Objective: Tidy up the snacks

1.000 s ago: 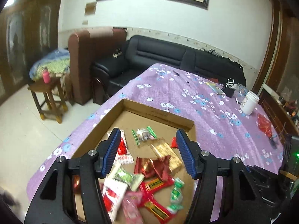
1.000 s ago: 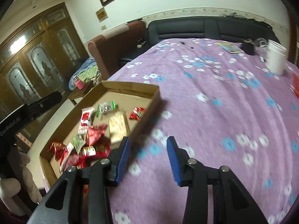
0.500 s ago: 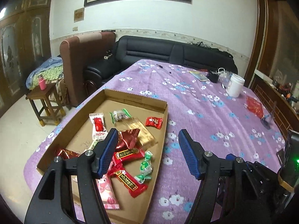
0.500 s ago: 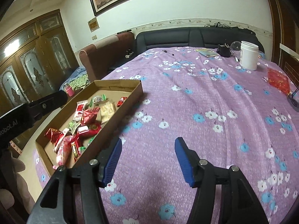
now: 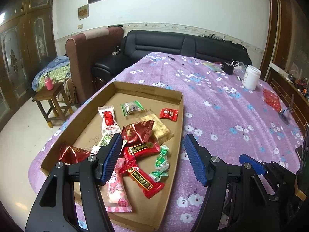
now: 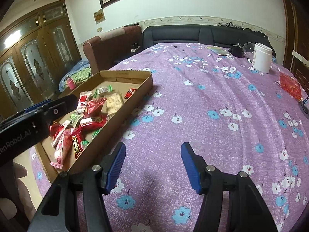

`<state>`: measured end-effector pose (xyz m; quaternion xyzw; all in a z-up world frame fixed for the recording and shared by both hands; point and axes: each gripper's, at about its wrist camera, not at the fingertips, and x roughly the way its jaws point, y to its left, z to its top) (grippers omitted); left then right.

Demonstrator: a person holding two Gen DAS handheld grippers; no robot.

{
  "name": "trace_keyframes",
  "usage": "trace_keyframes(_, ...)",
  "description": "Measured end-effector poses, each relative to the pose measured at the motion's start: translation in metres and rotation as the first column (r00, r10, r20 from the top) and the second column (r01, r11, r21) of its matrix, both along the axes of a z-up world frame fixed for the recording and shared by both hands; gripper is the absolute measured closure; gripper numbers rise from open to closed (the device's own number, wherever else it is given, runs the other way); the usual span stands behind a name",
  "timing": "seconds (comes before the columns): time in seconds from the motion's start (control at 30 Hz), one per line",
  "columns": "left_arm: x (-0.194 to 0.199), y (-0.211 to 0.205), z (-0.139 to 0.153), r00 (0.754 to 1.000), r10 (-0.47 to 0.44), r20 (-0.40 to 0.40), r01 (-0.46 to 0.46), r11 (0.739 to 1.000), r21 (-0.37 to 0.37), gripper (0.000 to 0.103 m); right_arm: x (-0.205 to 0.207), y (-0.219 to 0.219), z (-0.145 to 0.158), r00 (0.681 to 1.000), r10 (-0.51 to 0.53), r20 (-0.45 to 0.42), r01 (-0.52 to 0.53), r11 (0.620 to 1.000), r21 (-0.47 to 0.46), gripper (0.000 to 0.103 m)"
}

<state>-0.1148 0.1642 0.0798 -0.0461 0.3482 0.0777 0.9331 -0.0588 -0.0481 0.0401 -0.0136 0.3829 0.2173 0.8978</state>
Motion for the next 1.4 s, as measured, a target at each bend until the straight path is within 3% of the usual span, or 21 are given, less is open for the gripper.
trace_keyframes(1.03,0.008,-0.006,-0.017,0.996,-0.025,-0.081,0.024,1.000,-0.016,0.036,0.007,0.002,-0.016,0.996,-0.014,-0.085,0.014,1.000,-0.003,0.034)
trace_keyframes(1.3,0.008,-0.006,-0.016,0.997,-0.022,-0.077,0.021,1.000,-0.014,0.036,0.009,0.000,-0.019,0.994,-0.017,-0.105,0.018,1.000,0.005,0.033)
trace_keyframes(1.4,0.002,-0.005,-0.010,0.999,0.001,-0.034,-0.001,1.000,-0.003,0.036,0.010,-0.001,-0.020,0.994,-0.017,-0.108,0.018,1.000,0.011,0.033)
